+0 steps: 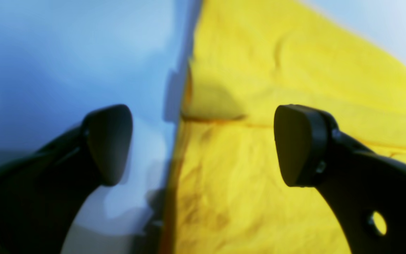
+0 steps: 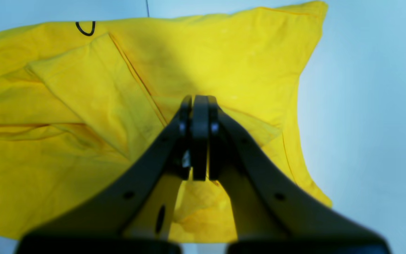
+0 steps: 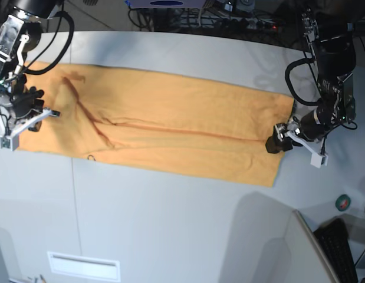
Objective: Layout the t-shirt on the table in an organized manner, then fold the t-shirt properly
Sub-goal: 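Grasp the opposite folded end with the left gripper and pull it taut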
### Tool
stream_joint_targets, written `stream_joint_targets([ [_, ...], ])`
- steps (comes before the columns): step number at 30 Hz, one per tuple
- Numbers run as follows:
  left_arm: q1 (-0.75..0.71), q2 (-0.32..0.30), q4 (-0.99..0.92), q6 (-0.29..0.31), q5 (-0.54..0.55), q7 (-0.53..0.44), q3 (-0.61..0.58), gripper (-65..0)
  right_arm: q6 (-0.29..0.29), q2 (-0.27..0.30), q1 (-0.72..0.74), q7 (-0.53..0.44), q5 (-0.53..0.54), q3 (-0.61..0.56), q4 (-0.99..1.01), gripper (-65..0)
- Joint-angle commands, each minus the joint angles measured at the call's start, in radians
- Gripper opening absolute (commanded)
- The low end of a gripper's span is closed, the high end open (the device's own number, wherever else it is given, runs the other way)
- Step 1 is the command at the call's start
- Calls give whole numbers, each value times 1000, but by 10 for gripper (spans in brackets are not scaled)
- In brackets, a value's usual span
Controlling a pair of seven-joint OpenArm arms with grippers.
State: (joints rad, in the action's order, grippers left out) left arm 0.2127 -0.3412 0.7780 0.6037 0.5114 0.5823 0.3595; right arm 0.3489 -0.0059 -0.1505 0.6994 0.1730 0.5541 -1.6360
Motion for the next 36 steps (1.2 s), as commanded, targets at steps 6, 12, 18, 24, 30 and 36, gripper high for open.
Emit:
stream_joint_targets([
  [6,47,-22,-41,5,-3,5,-9,-79,3,8,5,-20,6,2,-17,-650],
  [12,43,-20,-44,6,-3,6,-14,-204,3,8,5,-20,6,2,-17,-650],
  [18,54,-20,-47,5,-3,6,-118,-214,3,8,9,-20,6,2,-17,-650],
  [24,54,-17,-47,5,2,1,-118,-217,3,8,9,-20,6,2,-17,-650],
  [30,54,-14,-58,5,5,-2,-118,-219,3,8,9,-20,6,2,-16,-650],
  [36,77,-16,-122,5,5,-3,-116,-219,3,10,9,-20,6,7,-16,-650],
])
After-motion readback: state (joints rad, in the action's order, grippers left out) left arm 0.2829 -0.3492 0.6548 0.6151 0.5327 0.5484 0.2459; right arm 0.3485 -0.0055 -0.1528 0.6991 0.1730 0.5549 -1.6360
